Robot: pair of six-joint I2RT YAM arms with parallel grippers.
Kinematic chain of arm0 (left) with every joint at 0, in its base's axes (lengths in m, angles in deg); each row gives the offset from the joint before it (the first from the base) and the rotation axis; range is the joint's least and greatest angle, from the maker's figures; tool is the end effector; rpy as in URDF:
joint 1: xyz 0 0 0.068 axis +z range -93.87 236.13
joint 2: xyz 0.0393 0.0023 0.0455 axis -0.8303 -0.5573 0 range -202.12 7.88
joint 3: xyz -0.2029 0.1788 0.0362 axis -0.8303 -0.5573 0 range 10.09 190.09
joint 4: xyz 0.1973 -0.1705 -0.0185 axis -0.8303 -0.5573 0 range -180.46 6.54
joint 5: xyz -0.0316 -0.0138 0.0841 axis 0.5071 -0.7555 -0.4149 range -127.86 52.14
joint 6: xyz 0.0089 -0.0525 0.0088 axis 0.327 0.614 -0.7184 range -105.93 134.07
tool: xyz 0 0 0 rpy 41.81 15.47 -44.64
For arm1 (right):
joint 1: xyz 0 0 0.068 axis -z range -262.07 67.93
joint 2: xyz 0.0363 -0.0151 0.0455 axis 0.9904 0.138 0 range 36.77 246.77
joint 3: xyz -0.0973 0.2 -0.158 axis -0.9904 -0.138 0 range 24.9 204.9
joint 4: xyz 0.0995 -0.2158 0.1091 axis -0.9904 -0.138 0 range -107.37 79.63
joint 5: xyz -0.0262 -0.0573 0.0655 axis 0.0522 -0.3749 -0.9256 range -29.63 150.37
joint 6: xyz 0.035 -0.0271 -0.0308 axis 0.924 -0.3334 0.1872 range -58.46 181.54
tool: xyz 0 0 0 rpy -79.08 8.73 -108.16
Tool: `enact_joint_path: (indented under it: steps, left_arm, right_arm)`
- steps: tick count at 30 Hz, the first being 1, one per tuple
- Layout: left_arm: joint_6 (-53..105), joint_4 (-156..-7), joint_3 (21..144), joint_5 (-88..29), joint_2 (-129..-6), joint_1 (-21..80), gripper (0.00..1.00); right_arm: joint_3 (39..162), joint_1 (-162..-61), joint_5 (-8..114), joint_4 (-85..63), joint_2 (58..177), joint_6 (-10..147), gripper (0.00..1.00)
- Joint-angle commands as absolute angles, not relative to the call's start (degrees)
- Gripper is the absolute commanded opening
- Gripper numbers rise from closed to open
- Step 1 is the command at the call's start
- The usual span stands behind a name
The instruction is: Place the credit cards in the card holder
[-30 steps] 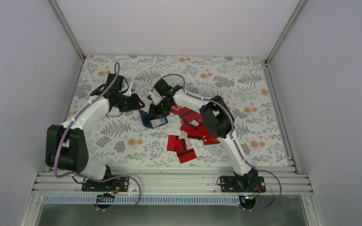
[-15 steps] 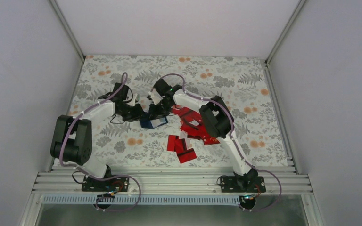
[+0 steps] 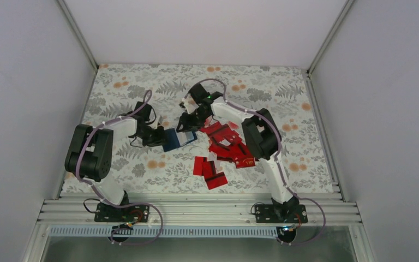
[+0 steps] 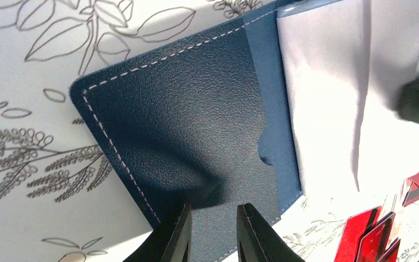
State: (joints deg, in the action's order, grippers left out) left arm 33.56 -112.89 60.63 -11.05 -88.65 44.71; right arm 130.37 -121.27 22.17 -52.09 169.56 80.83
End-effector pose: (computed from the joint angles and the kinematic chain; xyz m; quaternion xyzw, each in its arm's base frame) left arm 0.2810 -0.0732 0.1389 -0.0385 0.9646 -0.2545 0.0577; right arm 0.3589 0.3211 0.1528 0.2193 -0.9049 -0.3647 0.0071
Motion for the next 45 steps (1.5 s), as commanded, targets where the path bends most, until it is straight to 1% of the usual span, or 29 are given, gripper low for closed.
enact_joint_path:
  steps: [1, 5, 15, 23, 38, 45]
  left_arm:
    - [32.0, -111.9, 61.2, -12.8, -90.9, 44.6, 0.23]
    - [32.1, -111.8, 61.8, -12.4, -90.9, 44.5, 0.23]
    - [31.8, -112.9, 63.8, -12.5, -91.0, 43.7, 0.22]
    - [31.5, -113.2, 64.1, -12.6, -91.3, 43.7, 0.22]
    - [30.7, -113.7, 65.1, -12.6, -92.3, 43.6, 0.21]
    - [30.7, -113.6, 65.7, -11.9, -93.0, 43.6, 0.21]
  right_arm:
    - [127.7, -119.3, 18.4, -50.2, 164.0, 82.5, 0.35]
    - [125.9, -118.5, 17.8, -48.8, 162.6, 83.5, 0.36]
    - [122.8, -118.4, 16.9, -47.9, 163.7, 83.5, 0.36]
    - [124.1, -118.2, 23.0, -50.4, 163.4, 81.9, 0.40]
    - [120.2, -118.2, 25.7, -49.6, 163.0, 81.9, 0.41]
    - [120.1, -118.4, 20.6, -47.5, 165.1, 82.2, 0.41]
